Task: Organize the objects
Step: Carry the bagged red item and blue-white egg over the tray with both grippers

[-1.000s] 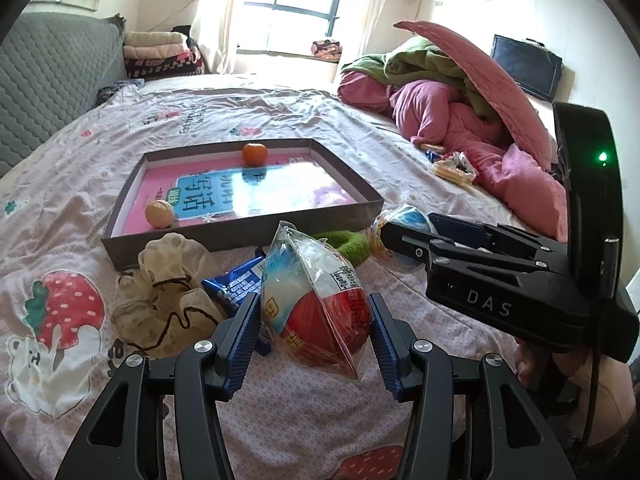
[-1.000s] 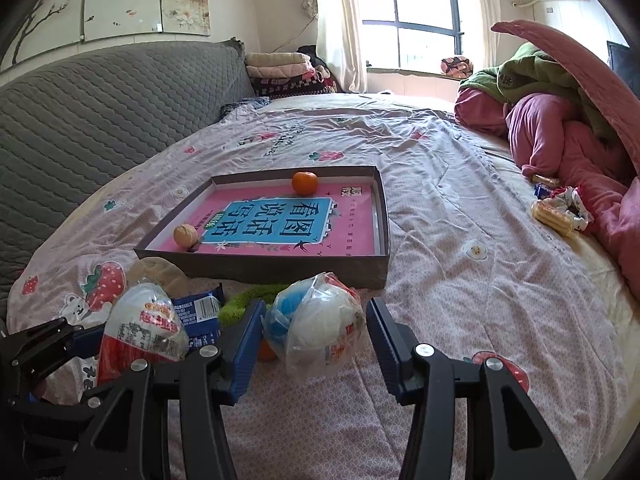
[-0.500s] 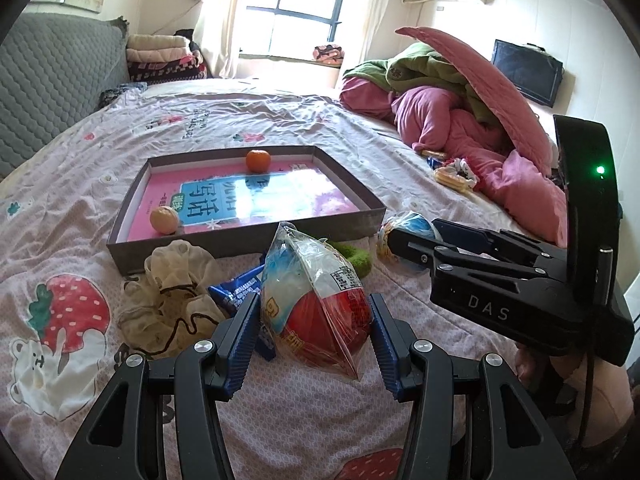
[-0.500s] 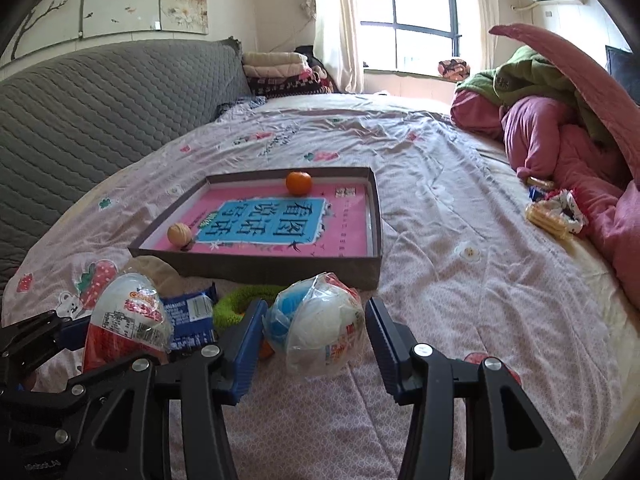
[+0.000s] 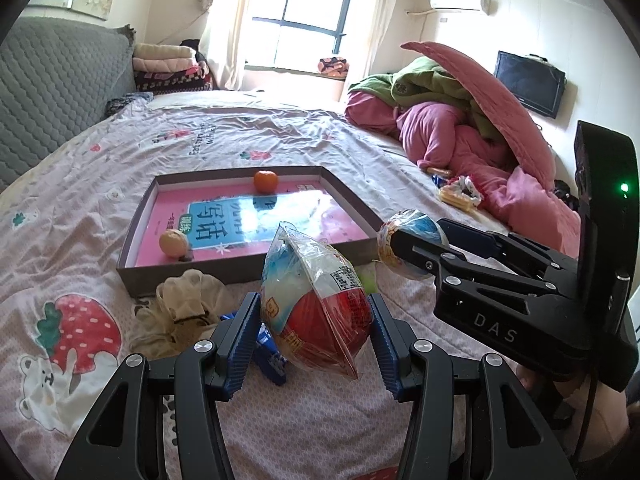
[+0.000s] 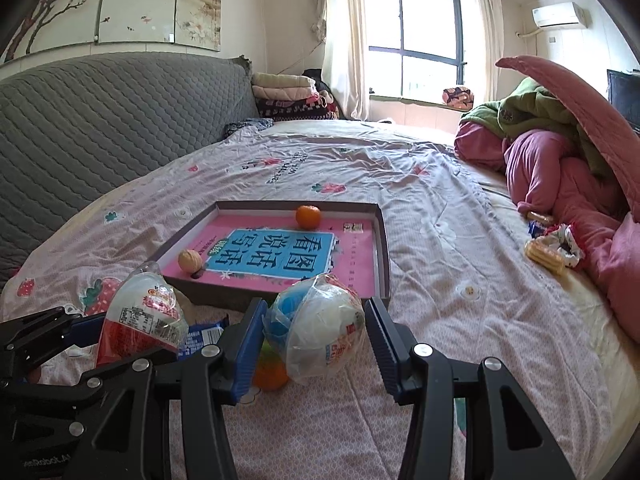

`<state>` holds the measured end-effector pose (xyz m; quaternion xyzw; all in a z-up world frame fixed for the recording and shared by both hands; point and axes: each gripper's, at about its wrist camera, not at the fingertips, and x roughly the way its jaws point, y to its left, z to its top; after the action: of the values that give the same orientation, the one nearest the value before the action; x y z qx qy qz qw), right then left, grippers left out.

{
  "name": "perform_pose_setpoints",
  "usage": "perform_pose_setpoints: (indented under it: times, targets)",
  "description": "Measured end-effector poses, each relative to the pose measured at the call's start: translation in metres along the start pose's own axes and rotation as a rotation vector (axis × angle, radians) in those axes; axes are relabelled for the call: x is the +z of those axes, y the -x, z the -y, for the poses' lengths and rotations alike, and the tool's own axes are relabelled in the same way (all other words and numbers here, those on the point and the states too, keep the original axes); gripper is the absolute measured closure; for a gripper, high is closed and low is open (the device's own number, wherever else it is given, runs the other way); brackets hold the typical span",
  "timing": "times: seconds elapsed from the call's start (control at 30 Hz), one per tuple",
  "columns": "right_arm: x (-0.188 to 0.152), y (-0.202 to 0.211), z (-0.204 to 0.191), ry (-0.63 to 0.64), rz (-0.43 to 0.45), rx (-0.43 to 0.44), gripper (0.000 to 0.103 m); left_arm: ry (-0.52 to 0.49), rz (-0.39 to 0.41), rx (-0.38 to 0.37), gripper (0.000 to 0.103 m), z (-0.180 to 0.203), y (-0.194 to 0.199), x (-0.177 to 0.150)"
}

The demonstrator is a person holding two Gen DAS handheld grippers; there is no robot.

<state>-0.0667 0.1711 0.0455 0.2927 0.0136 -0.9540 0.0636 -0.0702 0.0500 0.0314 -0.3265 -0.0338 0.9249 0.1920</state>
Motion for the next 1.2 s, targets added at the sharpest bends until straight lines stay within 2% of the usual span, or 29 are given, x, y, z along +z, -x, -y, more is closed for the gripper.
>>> perform_pose_setpoints:
  times: [0.77,1.2]
  targets:
    - [0.029,0.003,-0.002,0.005,0.068,0.015,0.052,0.035,0.060,0.058,0.048,-0.031,-0.002,0.042]
    - [0.046,-0.003,-0.011,0.047,0.091,0.024,0.052,-0.005,0.073,0.071,0.048,-0.034,-0.006,0.062]
